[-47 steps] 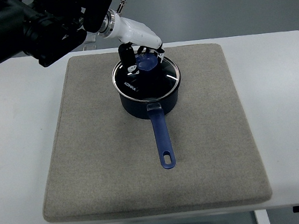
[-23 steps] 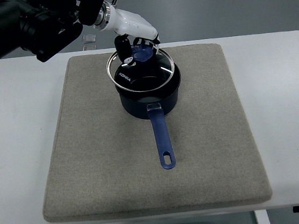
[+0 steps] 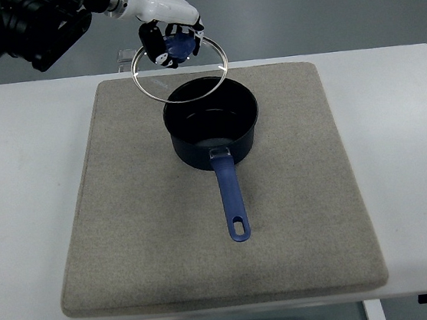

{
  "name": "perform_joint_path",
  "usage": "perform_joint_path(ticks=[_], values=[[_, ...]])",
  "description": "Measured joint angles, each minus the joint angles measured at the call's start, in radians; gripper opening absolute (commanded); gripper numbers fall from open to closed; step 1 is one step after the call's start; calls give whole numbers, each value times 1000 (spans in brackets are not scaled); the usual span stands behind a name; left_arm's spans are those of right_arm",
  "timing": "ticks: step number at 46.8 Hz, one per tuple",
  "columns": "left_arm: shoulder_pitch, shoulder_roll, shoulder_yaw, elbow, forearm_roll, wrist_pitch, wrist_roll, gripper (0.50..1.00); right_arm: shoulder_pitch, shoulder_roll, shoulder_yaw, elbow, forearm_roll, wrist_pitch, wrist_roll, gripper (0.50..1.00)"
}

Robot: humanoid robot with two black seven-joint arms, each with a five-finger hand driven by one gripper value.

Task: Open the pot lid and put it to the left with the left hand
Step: 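Lift the glass lid off the pot and carry it beside the pot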

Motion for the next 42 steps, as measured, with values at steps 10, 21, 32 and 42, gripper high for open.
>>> perform_joint_path(ticks=[10,21,32,42], values=[[3,93,6,-9,18,0,0,500,0,0,0,0,0,0,0,917],[10,179,13,-21,23,0,0,500,0,0,0,0,0,0,0,915],[10,286,53,-131,54,2,0,500,0,0,0,0,0,0,0,917],[10,346,54,-251,107,32,0,500,0,0,0,0,0,0,0,915]])
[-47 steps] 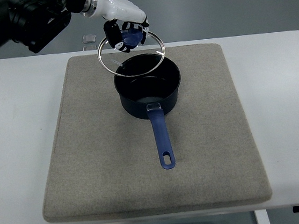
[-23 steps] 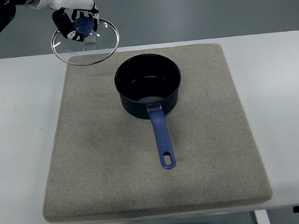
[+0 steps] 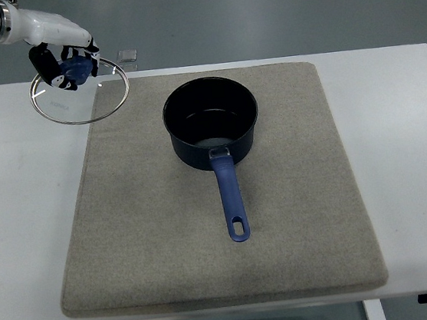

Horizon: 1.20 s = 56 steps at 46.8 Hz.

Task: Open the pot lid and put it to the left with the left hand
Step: 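Lift the glass lid off the pot and carry it beside the pot, then lower the glass lid onto the mat beside the pot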

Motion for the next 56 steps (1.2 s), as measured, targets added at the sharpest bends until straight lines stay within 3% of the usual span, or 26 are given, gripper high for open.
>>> perform_joint_path(ticks=[11,31,56], values=[[-1,11,0,-88,47,4,0,500,0,0,0,0,0,0,0,917],[66,-3,0,-91,54,46,0,500,0,0,0,0,0,0,0,915],[228,-5,-34,-84,26,271,0,500,0,0,1,0,0,0,0,917]])
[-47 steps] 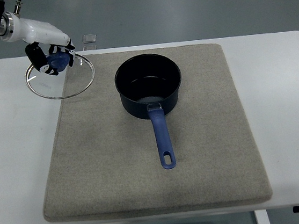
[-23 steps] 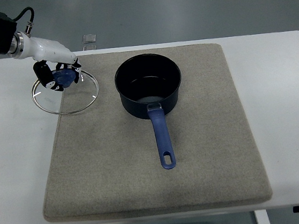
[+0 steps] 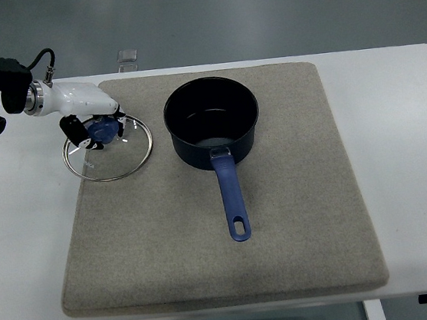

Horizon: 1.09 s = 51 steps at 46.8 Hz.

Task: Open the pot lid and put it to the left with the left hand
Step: 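Lower the glass lid onto the mat beside the pot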

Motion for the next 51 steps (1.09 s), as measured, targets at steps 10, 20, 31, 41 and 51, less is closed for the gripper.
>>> perform_joint_path(ticks=[10,20,31,41,51], values=[[31,4,-62,4,-4,23,0,500,0,0,0,0,0,0,0,915],[28,7,-90,4,-6,23,0,500,0,0,0,0,0,0,0,917],[29,9,-92,4,-6,22,0,500,0,0,0,0,0,0,0,917],[55,4,-90,19,-6,23,0,500,0,0,0,0,0,0,0,915],[88,-2,-103,63,-14,31,0,500,0,0,0,0,0,0,0,917]])
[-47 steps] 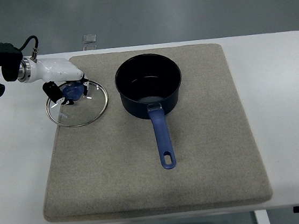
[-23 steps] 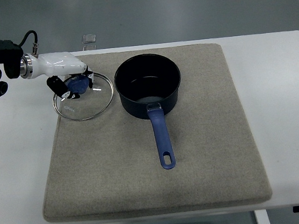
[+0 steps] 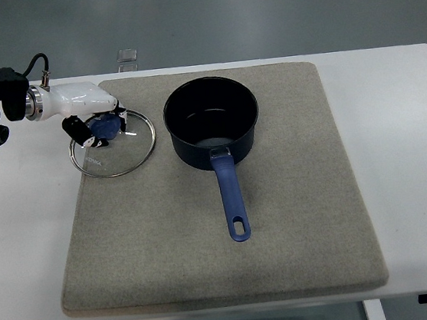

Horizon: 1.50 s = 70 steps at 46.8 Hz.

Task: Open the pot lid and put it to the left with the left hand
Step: 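Lower the glass lid onto the mat beside the pot, then open the left hand and release the lid knob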

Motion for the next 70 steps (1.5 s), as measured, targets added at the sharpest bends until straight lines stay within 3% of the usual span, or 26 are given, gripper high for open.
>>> perform_joint_path(ticks=[28,31,40,44,50,70], values=[[-2,-41,-20,-4,-19,-2,0,500,0,0,0,0,0,0,0,915],[3,-42,-21,-4,-20,1,0,574,0,0,-1,0,0,0,0,917],[11,-38,-64,-4,-33,2,0,895,0,0,0,0,0,0,0,917],[12,-36,-72,-5,-35,2,0,962,0,0,0,0,0,0,0,917],[12,-34,-73,-10,-37,0,0,990,0,0,0,0,0,0,0,915],[6,-24,-121,-24,-53,1,0,990,0,0,-1,0,0,0,0,915]])
